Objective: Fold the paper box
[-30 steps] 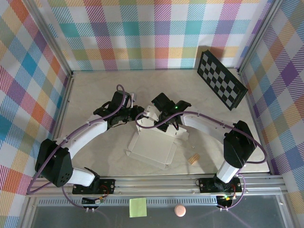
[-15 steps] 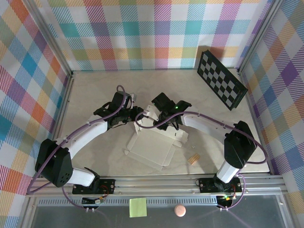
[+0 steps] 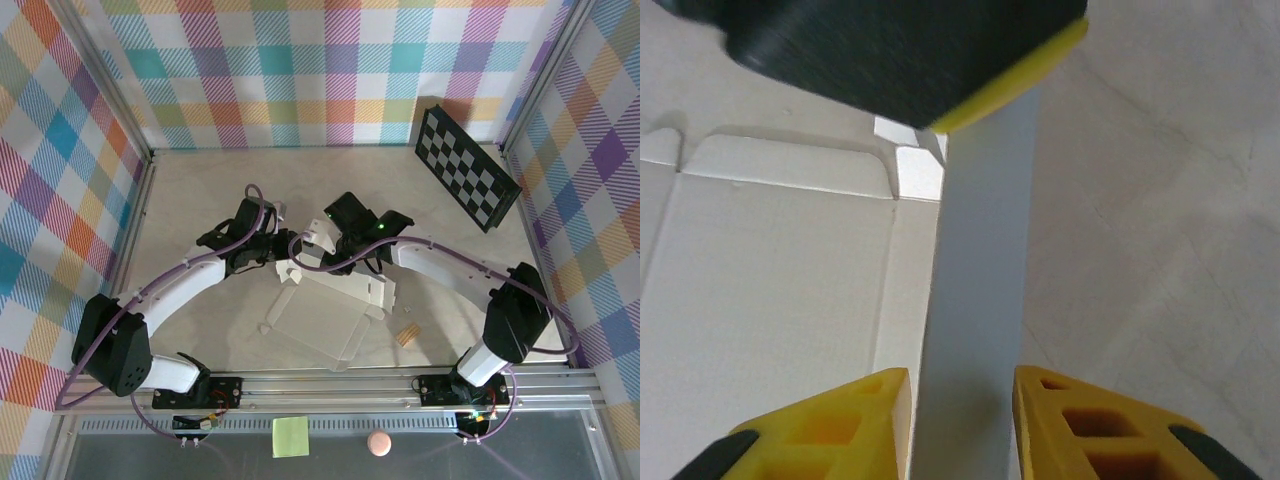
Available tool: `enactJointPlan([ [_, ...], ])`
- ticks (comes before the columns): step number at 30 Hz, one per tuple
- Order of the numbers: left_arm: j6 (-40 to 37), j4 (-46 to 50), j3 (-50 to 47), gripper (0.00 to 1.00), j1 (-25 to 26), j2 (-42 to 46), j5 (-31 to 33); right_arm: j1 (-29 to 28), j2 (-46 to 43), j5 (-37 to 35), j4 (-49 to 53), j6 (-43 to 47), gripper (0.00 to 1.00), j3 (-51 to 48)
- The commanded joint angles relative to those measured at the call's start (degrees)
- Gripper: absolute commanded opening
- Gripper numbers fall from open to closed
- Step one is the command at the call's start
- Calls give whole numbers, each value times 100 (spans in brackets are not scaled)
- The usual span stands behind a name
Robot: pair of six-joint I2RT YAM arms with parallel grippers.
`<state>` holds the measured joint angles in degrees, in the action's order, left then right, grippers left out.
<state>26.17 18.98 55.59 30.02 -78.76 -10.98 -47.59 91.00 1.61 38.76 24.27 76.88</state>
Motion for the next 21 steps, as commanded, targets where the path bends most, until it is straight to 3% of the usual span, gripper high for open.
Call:
enactJointPlan([
  [1, 21, 206, -186, 27, 56, 148, 79, 64, -238, 588, 78, -139, 36, 279],
  [21, 59, -608, -1035, 28, 153, 795, -27, 540, 129, 908, 424, -441, 33, 253],
])
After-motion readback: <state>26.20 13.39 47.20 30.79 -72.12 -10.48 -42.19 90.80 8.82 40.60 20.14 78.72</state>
